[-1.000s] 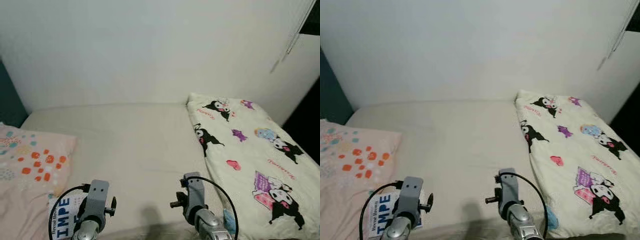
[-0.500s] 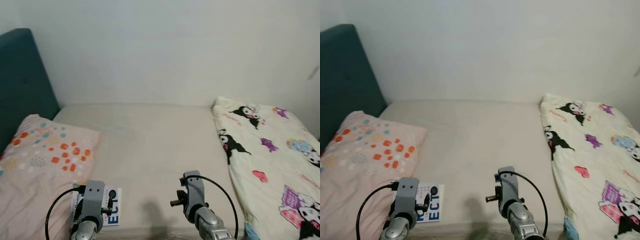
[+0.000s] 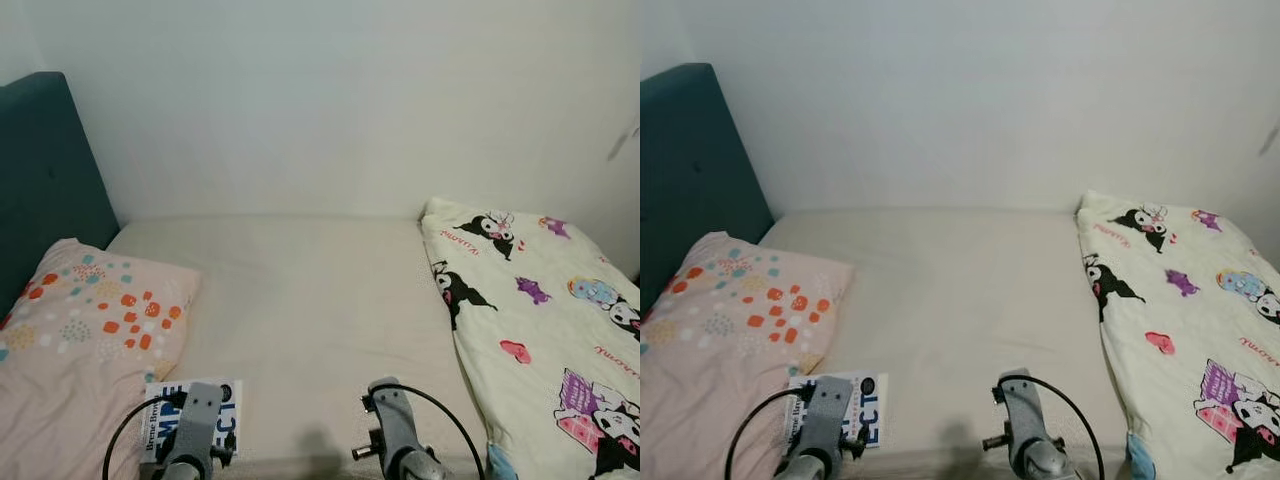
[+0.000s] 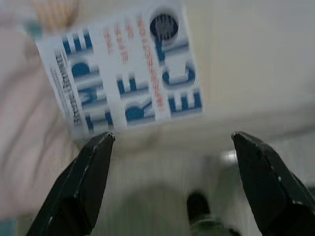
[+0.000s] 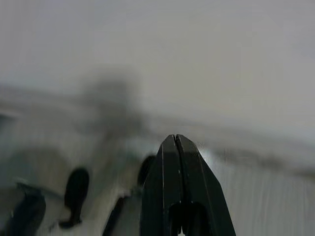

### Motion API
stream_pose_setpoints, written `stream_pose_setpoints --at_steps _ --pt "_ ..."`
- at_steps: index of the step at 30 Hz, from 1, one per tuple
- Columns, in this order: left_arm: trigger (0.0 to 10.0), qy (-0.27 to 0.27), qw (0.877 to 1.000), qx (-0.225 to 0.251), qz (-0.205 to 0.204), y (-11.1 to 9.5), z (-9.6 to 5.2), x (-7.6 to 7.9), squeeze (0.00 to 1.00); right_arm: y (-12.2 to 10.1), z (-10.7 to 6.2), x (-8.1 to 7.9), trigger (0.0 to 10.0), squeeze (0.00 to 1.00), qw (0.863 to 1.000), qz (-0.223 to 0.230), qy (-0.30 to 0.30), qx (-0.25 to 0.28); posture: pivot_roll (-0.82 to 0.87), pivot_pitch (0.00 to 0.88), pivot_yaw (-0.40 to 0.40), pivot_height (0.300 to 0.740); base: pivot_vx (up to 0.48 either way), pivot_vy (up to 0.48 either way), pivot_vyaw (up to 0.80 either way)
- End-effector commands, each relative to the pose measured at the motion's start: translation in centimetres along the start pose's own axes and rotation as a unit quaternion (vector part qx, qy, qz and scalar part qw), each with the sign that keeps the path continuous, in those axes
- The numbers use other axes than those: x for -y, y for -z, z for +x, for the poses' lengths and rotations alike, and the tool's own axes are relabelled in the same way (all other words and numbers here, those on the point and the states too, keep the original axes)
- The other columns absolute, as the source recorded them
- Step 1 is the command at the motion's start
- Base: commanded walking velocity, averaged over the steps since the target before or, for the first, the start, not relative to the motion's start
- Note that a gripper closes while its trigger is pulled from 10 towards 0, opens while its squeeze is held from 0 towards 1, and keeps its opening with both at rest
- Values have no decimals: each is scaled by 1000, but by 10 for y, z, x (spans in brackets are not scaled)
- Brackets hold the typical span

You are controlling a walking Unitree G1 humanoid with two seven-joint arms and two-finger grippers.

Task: Clean up the room

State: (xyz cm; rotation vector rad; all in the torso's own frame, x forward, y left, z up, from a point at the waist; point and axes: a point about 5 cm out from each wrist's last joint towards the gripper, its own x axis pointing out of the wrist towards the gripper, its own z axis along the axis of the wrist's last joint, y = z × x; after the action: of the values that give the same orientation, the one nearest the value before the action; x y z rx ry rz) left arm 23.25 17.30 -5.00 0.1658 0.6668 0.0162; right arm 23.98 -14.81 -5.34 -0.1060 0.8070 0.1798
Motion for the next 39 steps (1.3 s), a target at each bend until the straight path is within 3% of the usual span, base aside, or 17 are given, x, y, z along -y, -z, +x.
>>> stream_pose_setpoints --at_steps 1,9,29,31,35,39 --pt "10000 0 1000 -21 -8 7 -1 2 0 9 -1 2 10000 0 1000 8 5 -20 13 12 -42 740 0 0 0" --pt "10000 56 998 -22 8 10 -3 19 0 18 -3 5 10000 0 999 15 13 -39 12 19 -30 740 0 0 0" --pt "10000 44 999 -24 11 9 -1 15 0 23 -4 4 10000 0 998 28 7 -47 15 25 -33 740 0 0 0" --pt "10000 40 999 -8 17 5 -1 15 0 19 -3 5 10000 0 999 21 9 -37 14 28 -33 740 0 0 0" --pt "10000 9 992 122 -31 -35 1 -2 0 -29 0 10 10000 0 995 47 18 90 14 82 -37 740 0 0 0" --pt "10000 2 988 147 -41 -42 0 -12 0 -43 -3 15 10000 0 987 67 29 143 14 138 -41 740 0 0 0"
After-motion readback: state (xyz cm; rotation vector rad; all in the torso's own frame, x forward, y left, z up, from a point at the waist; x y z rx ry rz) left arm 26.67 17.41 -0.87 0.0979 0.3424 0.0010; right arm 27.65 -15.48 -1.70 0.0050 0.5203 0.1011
